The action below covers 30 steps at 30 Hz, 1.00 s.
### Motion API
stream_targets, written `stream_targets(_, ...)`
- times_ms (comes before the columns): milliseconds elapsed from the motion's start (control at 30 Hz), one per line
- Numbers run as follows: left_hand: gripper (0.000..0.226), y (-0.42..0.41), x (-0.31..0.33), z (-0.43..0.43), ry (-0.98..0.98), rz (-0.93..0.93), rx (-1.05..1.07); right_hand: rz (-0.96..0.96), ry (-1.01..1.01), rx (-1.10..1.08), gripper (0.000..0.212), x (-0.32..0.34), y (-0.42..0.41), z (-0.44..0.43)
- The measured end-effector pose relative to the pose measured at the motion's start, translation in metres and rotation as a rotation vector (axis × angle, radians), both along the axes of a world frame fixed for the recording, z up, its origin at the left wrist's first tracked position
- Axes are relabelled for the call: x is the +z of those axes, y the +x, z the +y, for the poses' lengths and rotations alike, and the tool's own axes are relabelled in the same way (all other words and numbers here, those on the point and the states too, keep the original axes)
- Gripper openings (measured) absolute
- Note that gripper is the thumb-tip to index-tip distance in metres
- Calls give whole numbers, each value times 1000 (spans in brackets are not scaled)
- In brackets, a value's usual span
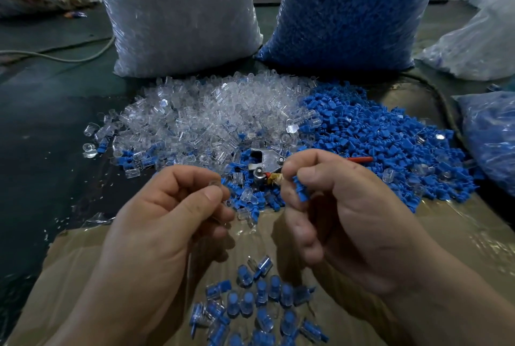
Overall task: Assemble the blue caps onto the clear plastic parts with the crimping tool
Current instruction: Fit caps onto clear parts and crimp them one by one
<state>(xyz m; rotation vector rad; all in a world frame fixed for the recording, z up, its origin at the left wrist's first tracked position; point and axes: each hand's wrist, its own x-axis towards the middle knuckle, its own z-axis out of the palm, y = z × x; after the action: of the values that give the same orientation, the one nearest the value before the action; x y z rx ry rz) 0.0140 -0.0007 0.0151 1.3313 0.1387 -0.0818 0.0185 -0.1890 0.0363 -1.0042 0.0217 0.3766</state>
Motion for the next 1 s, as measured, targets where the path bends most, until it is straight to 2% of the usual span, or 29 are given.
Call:
stream_targets(167,38,1,0,-5,32,-4,33,43,147,47,17,1,2,0)
stream_targets(367,33,4,-2,0,187,-78,64,76,165,113,19,-2,2,2)
stream_targets(600,22,5,-6,-4,30,-34,-11,108,235,115,17,-2,4,4)
stream_targets(800,13,7,-9,-4,37,-51,-4,97,294,140,24,-2,4,3)
stream_targets(900,23,7,-9,-3,97,-73,-1,79,290,150,18,0,5,3)
stream_targets(1000,18,6,-8,-2,131,-71,-8,39,235,166,9,1,5,4)
